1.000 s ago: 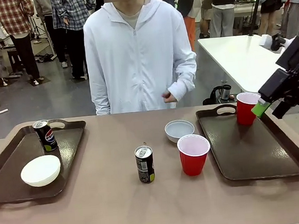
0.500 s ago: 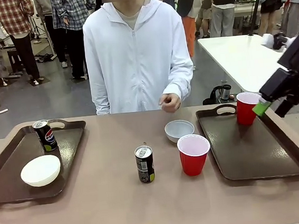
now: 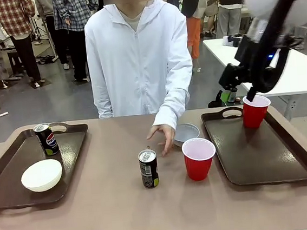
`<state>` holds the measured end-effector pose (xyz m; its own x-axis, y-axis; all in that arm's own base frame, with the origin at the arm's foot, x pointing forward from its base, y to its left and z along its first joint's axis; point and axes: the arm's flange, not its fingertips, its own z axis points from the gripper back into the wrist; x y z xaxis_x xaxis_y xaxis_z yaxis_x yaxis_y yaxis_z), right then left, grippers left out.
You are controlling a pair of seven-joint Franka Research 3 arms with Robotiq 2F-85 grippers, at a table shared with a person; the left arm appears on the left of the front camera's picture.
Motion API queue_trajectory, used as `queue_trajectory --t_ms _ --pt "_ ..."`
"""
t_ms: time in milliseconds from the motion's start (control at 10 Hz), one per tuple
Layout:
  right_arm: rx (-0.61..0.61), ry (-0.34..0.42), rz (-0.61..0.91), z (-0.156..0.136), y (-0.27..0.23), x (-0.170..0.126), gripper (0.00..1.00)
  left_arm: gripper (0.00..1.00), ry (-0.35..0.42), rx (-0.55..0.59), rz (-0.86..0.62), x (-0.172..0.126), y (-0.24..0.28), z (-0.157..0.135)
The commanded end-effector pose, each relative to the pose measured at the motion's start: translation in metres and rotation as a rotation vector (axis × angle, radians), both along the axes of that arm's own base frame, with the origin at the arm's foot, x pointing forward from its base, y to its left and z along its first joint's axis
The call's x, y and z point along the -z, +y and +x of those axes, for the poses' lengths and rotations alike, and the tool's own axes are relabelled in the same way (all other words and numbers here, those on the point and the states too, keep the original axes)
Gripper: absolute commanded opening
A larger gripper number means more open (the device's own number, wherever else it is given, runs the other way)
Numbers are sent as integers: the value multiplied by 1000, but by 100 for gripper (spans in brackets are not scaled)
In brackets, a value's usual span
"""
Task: Prepare tableware on both trays.
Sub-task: Pick up a Picnic Bowl from the table and place it on a Handle tray.
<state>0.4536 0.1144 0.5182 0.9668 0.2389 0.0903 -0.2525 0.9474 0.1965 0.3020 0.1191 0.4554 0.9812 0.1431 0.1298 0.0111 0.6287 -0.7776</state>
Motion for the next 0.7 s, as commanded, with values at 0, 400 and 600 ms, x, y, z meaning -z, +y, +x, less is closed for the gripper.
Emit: queue_trajectory --t_ms 0,400,600 --pt "45 14 -64 22 23 11 100 100 -11 -2 -13 -1 1 -2" --pt "40 -79 -107 41 54 59 100 100 -11 -2 -13 -1 1 -2" --pt "22 -55 -95 41 50 51 100 100 -11 -2 -13 -1 1 -2"
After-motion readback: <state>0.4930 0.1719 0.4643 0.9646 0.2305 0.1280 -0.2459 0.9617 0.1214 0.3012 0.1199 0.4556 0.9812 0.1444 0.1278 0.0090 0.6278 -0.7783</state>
